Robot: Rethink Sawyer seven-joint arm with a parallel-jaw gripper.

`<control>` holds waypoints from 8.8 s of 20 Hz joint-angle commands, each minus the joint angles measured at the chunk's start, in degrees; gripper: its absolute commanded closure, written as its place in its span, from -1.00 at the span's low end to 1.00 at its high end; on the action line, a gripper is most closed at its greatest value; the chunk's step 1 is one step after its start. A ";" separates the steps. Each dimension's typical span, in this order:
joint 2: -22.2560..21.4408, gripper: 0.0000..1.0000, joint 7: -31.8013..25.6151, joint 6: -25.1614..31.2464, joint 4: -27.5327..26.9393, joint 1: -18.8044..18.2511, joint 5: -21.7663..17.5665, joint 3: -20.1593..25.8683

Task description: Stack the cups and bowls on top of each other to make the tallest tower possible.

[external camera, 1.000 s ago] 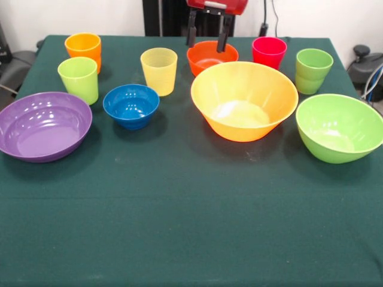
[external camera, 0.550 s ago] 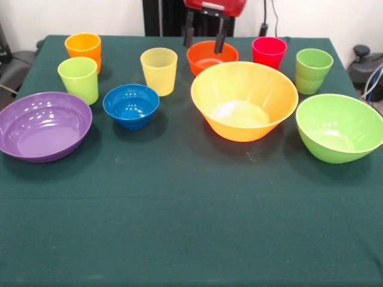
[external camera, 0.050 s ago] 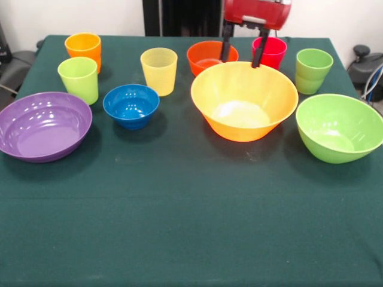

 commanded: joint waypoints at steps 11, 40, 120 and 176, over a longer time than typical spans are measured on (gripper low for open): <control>11.06 -1.00 11.15 -0.39 -8.01 4.04 6.76 -3.20; 13.32 -1.00 9.34 -0.07 -11.06 6.23 15.71 -1.13; 12.84 1.00 5.39 21.97 -8.39 -1.20 25.32 8.67; 30.25 1.00 -4.01 87.34 -58.12 -16.14 14.80 35.89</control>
